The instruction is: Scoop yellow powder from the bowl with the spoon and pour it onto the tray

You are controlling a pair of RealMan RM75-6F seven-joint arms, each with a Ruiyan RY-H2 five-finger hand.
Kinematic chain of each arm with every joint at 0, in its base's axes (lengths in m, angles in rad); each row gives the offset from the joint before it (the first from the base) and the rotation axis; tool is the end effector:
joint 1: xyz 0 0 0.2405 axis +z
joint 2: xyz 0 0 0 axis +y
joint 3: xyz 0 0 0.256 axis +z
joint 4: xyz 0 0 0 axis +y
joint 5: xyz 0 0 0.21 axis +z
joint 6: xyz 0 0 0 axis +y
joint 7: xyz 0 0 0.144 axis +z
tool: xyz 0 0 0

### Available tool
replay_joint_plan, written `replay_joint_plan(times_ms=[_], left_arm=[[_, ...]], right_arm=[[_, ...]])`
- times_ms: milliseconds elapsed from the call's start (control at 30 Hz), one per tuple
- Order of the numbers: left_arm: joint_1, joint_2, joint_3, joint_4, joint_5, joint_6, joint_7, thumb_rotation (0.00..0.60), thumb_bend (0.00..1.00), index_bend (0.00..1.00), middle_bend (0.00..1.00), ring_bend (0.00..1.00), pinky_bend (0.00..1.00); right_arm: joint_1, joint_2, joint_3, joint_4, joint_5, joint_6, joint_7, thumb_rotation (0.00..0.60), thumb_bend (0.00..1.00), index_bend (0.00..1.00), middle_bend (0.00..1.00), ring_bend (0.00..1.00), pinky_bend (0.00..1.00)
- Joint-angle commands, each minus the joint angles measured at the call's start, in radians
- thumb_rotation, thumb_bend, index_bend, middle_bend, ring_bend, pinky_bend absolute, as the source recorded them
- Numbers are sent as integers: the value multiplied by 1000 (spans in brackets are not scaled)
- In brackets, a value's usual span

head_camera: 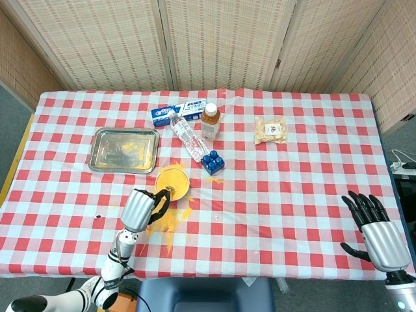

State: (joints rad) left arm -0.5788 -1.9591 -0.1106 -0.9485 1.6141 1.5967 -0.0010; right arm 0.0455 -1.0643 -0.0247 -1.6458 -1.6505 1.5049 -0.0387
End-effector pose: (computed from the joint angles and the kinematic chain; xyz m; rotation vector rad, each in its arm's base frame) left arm -0.1501 0.2914 -0.0429 -1.5435 -0.6076 -1.5289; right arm -0.3004 -0.1516 0.1575 1.5391 -0.8634 0.8747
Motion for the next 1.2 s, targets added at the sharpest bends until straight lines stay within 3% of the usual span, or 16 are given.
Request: replay_joint_plan(times_ms=[33,367,667,833,1200], left_arm=[[-17,-9,-36,2,0,11,-3,600,648,852,1000,1000,1000],[-64,-58,-81,135,-31,-45,-31,600,646,852,1000,1000,1000],[-82,-108,-75,240,-40,-65,-60,600,650,852,1000,1000,1000],[-63,-102,-50,203,-33,-58,-44,600,656,852,1000,1000,1000],[-11,-10,-27,-28,-55,-91,49,600,677,858,1000,1000,1000]], right_arm=[[1,3,-4,-2,-3,-5,8,600,0,0,0,0,0],[10,8,-2,-5,12,-27,11,600,0,0,0,0,0],[10,7,2,-1,17,-24,14,600,0,0,0,0,0],[10,3,3,3,13,-19,16,600,0,0,0,0,0],[6,-1,-5,0,-5,-10,6,600,0,0,0,0,0]])
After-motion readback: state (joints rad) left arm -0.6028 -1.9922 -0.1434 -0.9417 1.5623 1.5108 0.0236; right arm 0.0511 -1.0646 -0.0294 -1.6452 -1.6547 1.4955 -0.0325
